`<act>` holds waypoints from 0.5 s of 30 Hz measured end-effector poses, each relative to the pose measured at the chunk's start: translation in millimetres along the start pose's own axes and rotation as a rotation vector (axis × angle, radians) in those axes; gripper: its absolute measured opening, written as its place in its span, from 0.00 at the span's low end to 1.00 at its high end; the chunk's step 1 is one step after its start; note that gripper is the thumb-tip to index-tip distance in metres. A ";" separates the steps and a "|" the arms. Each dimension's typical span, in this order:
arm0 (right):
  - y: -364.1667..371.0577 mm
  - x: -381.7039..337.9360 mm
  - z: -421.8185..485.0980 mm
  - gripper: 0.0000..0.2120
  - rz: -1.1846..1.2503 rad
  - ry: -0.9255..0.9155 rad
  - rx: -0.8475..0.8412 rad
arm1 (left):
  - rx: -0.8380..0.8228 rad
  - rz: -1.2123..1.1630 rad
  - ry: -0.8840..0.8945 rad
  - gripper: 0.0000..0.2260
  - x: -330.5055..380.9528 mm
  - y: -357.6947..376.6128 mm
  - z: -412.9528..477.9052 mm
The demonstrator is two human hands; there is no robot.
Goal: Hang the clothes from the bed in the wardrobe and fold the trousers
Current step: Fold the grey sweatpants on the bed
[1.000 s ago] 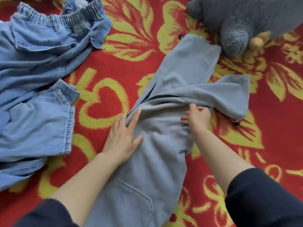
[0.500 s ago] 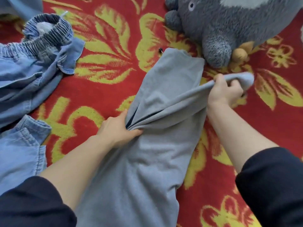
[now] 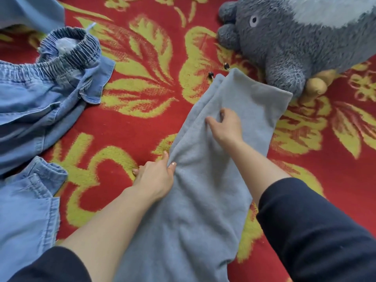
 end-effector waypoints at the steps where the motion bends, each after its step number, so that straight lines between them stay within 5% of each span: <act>1: -3.5 -1.6 4.8 0.19 -0.003 0.030 0.044 | -0.004 0.010 -0.006 0.25 0.5 0.3 -0.7; 6: -4.6 -13.5 29.6 0.27 -0.102 0.196 -0.046 | -0.042 0.035 -0.005 0.28 3.1 -3.8 -0.6; 9: -1.3 -18.9 34.4 0.14 -0.160 0.235 -0.067 | -0.050 0.055 -0.011 0.32 4.4 -1.4 -3.5; 13: -8.5 -30.5 35.8 0.08 -0.051 0.074 0.302 | -0.052 0.053 -0.030 0.32 6.1 -2.0 -5.0; 15: -1.8 -38.1 34.2 0.07 -0.001 -0.077 0.295 | -0.048 0.045 -0.036 0.32 6.9 -2.7 -4.8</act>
Point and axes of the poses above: each hand's wrist, its own z-axis towards the middle knuckle, its own y-axis out of the palm, x = y × z, the point moved 4 cm from there along z, towards the middle knuckle, and after that the axes turned 12 degrees about -y, right-handed, at the moved point
